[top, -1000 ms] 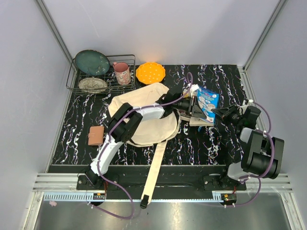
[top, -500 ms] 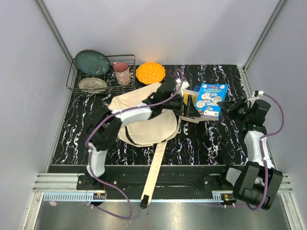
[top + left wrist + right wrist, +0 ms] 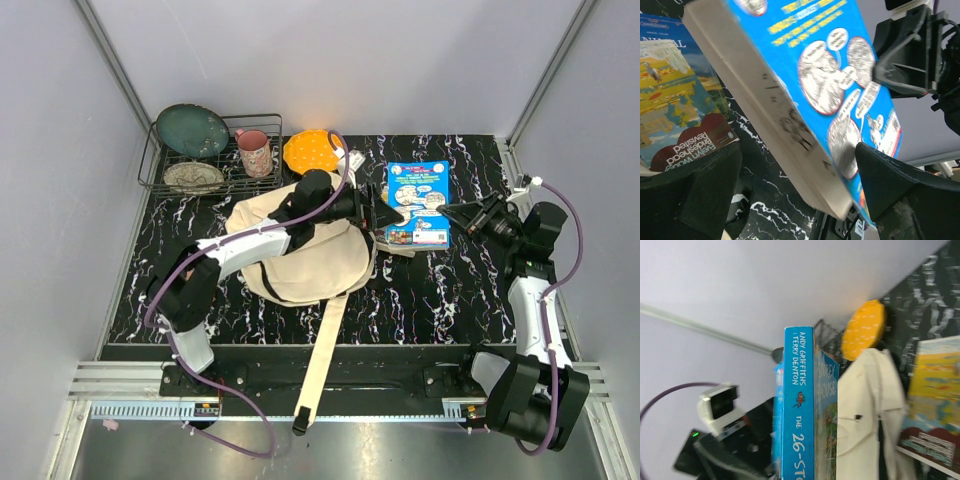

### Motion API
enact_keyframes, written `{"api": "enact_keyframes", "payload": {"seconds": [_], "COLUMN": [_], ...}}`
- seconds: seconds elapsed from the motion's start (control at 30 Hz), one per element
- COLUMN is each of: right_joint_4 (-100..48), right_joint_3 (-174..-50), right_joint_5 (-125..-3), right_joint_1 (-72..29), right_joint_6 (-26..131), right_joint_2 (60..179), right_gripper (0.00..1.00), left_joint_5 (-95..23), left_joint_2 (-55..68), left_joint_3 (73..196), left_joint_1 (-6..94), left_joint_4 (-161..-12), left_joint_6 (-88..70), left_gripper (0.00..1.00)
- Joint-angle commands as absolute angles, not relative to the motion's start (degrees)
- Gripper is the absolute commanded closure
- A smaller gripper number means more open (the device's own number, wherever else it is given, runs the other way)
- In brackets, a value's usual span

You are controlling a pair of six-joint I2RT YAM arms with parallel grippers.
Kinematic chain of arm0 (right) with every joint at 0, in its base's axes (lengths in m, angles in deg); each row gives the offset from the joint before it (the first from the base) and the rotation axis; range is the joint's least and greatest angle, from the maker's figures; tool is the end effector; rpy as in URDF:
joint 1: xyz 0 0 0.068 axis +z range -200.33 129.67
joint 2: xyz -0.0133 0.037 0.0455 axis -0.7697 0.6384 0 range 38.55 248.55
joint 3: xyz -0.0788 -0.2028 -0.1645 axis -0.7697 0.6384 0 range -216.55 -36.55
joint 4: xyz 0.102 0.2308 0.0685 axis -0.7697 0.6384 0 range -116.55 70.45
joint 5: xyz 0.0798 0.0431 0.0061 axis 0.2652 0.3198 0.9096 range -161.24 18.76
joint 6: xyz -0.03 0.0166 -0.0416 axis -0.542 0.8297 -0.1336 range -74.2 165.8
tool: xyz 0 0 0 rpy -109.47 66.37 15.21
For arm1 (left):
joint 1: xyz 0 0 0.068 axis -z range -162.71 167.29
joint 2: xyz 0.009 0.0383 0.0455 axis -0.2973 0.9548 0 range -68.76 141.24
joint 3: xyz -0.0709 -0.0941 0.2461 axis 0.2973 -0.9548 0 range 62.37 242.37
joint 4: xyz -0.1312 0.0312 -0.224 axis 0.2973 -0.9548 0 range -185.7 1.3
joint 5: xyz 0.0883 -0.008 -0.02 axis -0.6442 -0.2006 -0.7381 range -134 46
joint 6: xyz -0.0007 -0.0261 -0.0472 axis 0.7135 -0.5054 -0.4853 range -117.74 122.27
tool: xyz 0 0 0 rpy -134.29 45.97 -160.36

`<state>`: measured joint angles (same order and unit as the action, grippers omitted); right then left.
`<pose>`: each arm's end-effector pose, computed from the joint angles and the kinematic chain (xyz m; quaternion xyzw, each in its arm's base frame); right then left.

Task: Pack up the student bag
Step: Pick up the book from the center of the board.

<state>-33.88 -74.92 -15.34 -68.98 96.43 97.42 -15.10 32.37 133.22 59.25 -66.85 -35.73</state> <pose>0.2231 -0.0443 0.2884 0.1538 0.7350 0.5042 0.4266 0.2985 -0.2914 0.2854 0.1882 0.7271 -0.5512 0.3633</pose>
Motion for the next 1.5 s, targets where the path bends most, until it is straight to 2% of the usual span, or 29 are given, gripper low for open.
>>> {"api": "enact_keyframes", "payload": {"seconds": [0.0, 0.5, 0.67, 0.8, 0.87, 0.93, 0.97, 1.07, 1.1, 1.13, 1.17, 1.2, 1.23, 1.27, 1.3, 1.43, 1.47], "right_joint_4": [-52.79, -74.70, -73.84, -59.91, -56.97, -50.21, -48.71, -49.13, -48.00, -47.29, -46.94, -47.20, -47.37, -47.38, -46.51, -40.08, -42.34], "right_joint_3": [-75.76, -70.04, -69.42, -71.26, -72.40, -73.99, -74.95, -75.83, -76.27, -76.80, -77.33, -77.33, -77.33, -76.72, -76.11, -71.46, -68.23], "right_joint_5": [-6.65, -3.04, -2.68, -2.42, -2.94, -3.03, -3.73, -5.05, -5.49, -5.76, -6.28, -6.72, -7.34, -9.26, -11.02, -20.16, -20.87], "right_joint_1": [-66.86, -66.41, -66.06, -64.92, -64.39, -63.43, -63.34, -62.37, -62.28, -62.19, -62.11, -62.11, -62.19, -62.11, -62.11, -62.11, -62.11], "right_joint_6": [108.01, 125.25, 124.47, 116.49, 112.26, 106.92, 105.93, 105.48, 104.61, 104.08, 103.81, 103.90, 103.90, 104.07, 103.81, 100.82, 101.69], "right_joint_2": [94.89, 96.21, 96.47, 97.26, 97.96, 99.28, 99.72, 101.48, 102.79, 103.41, 104.11, 104.90, 105.08, 104.82, 103.34, 96.84, 95.61], "right_gripper": [1.00, 1.00, 1.00, 1.00, 1.00, 1.00, 1.00, 1.00, 0.99, 0.95, 0.83, 0.56, 0.41, 0.35, 0.22, 0.00, 0.00], "left_joint_5": [-13.86, -7.44, -5.86, -4.80, -3.75, -3.57, -3.22, -3.04, -2.96, -3.04, -4.78, -6.28, -9.69, -11.38, -13.40, -22.71, -23.78], "left_joint_2": [34.07, 39.70, 40.58, 39.35, 38.56, 37.77, 37.59, 36.63, 35.84, 35.31, 34.70, 32.95, 32.06, 31.10, 28.74, 23.28, 22.40], "left_joint_3": [132.68, 127.59, 129.08, 130.13, 130.57, 130.49, 130.49, 130.05, 129.87, 128.91, 128.30, 127.59, 126.02, 125.13, 124.08, 117.75, 117.13], "left_joint_1": [59.31, 57.02, 56.32, 56.05, 56.14, 55.97, 55.97, 55.88, 55.88, 55.79, 55.70, 55.62, 55.18, 54.91, 54.56, 51.93, 51.66], "left_joint_4": [-56.45, -21.21, -14.96, -17.41, -19.17, -21.28, -21.98, -25.14, -26.02, -26.73, -27.78, -31.01, -32.87, -34.19, -35.69, -37.98, -38.42], "left_joint_6": [-40.53, -57.31, -59.61, -57.33, -55.93, -55.13, -54.17, -52.15, -51.70, -51.18, -50.04, -49.51, -48.89, -47.93, -47.75, -48.62, -48.88], "left_gripper": [0.01, 0.01, 0.01, 0.05, 0.18, 0.39, 0.64, 1.00, 1.00, 1.00, 1.00, 1.00, 1.00, 1.00, 1.00, 1.00, 1.00]}}
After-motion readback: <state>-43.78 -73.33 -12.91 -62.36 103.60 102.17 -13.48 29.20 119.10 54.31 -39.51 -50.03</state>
